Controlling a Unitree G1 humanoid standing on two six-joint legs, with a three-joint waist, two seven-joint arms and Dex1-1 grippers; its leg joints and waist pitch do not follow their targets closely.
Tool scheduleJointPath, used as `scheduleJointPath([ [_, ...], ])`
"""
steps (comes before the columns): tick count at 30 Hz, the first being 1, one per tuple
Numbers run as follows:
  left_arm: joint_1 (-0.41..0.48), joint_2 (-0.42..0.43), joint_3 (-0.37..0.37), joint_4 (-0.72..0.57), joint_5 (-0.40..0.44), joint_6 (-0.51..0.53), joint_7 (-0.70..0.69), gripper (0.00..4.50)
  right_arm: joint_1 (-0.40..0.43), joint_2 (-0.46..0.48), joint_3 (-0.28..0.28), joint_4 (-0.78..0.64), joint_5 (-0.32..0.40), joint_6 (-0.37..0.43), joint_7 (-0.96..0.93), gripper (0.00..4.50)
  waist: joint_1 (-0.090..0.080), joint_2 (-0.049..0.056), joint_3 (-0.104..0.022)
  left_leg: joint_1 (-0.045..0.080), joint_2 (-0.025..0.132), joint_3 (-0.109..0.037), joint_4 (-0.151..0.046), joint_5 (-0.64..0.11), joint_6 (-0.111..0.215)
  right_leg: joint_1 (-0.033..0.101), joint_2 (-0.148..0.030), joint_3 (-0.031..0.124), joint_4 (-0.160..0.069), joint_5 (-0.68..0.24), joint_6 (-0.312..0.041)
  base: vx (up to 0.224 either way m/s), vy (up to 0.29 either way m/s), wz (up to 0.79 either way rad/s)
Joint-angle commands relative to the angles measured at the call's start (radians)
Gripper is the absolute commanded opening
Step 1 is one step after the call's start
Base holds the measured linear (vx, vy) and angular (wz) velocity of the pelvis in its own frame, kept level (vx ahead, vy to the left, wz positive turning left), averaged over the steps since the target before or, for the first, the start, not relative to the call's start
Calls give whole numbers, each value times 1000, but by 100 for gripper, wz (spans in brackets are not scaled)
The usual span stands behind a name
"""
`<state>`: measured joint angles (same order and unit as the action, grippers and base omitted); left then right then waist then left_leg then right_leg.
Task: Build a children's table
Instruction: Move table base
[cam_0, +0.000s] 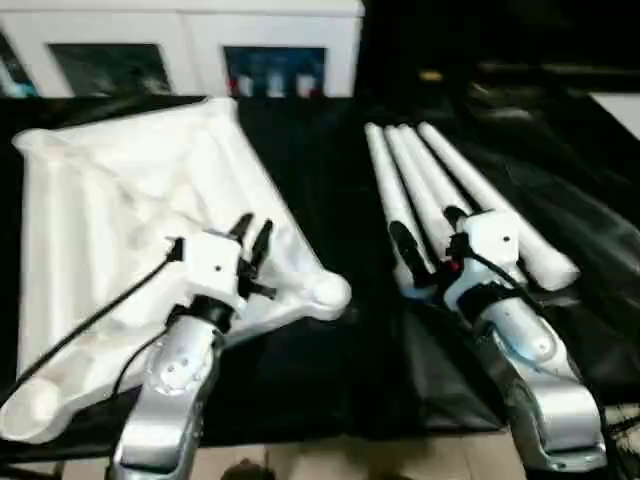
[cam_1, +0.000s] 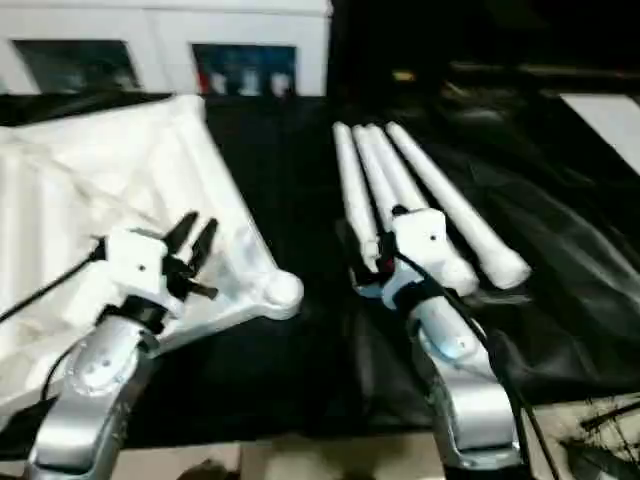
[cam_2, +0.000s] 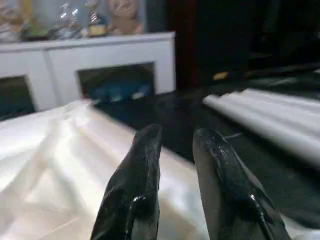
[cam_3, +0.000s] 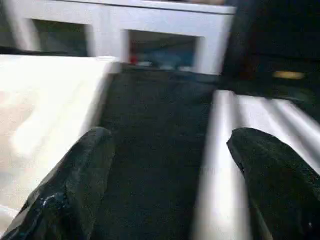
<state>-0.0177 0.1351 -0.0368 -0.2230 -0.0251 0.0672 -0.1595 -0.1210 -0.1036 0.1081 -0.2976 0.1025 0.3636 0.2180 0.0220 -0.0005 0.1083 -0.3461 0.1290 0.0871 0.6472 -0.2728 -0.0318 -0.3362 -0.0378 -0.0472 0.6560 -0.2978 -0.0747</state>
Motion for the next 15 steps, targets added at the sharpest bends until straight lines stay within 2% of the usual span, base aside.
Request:
scheduleJointPath([
  [1,-3,-18,-7,-9,-3,14,10,128,1,-20,-23,-6,-10,4,-1,404,-34,26,-63,141,160,-125,-107,145,433,-110,-35,-1,47,-20,46,96,35,7],
  [2,-3,-24,4,-9,-7,19,18,128,-1,-22,-21,-3,-11,3,-2,404,-37,14,-62,130,162,-119,-97,236,484,-122,-50,13,45,29,72,96,35,7],
  [3,-3,-25,9,-8,-6,24,24,128,-2,-23,-20,-2,-13,2,-2,404,-34,-13,-77,105,115,-92,-47,459,498,-120,-93,55,-12,181,75,71,4,8],
  [4,-2,-27,12,-6,-6,24,26,128,-3,-25,-18,0,-15,1,-3,404,-19,-63,-81,-5,11,-21,-15,445,364,-18,-115,101,-62,396,69,0,0,0],
  [5,-2,-26,12,-5,-1,21,25,128,-5,-26,-17,2,-17,-1,-3,404,-19,-63,-81,-5,11,-21,-15,445,364,-18,-115,101,-62,396,69,0,0,0],
  [6,-1,-29,13,-9,17,17,41,128,-14,-30,-17,12,-27,-3,-11,404,-5,-51,-88,-53,13,-17,-32,366,218,38,-138,116,-30,678,-26,0,0,0],
  [7,-1,-30,13,-10,17,19,48,128,-18,-28,-20,17,-28,-2,-15,404,-4,-56,-82,-74,8,-36,-48,392,196,50,-123,56,-14,837,-56,0,0,0],
  [8,-3,-32,14,-11,24,23,60,128,-22,-26,-23,22,-29,-1,-17,404,-9,-40,-83,-66,7,-42,-52,381,197,50,-121,39,-24,828,-65,0,0,0],
  [9,-5,-31,14,-9,41,23,77,128,-25,-25,-22,25,-30,-4,-18,404,-9,-15,-76,-61,10,-82,-60,370,208,49,-107,-18,-41,651,-98,-23,-43,37],
  [10,-7,-33,16,-5,49,18,87,128,-27,-22,-22,28,-28,-3,-19,404,-19,10,-75,-29,40,-140,-70,333,241,26,-65,-48,-40,328,-167,-20,-43,59],
  [11,-8,-34,18,-2,48,19,91,128,-30,-19,-21,30,-27,-3,-20,404,-28,21,-69,-14,55,-178,-90,297,275,13,-34,-57,-24,163,-185,-20,-43,59],
  [12,-9,-33,19,-2,50,20,91,128,-30,-9,-25,31,-15,1,-22,404,-49,37,-68,59,158,-215,-119,211,324,-55,-21,-40,12,-86,-161,-27,-67,53],
  [13,-9,-33,20,-3,51,20,90,128,-29,-4,-28,32,-8,3,-23,404,-35,33,-46,26,193,-205,-152,53,315,-65,-21,-28,72,-126,-92,-50,-121,34],
  [14,-7,-40,27,-5,31,19,83,128,-29,6,-34,32,6,11,-27,404,-34,26,-52,32,193,-205,-157,7,318,-79,-24,-16,81,-118,-80,-50,-121,34],
  [15,-8,-42,31,-7,29,24,85,128,-29,8,-34,32,9,14,-27,404,-26,20,-54,40,186,-198,-156,-14,342,-87,-32,0,75,-105,-75,-34,-179,31],
])
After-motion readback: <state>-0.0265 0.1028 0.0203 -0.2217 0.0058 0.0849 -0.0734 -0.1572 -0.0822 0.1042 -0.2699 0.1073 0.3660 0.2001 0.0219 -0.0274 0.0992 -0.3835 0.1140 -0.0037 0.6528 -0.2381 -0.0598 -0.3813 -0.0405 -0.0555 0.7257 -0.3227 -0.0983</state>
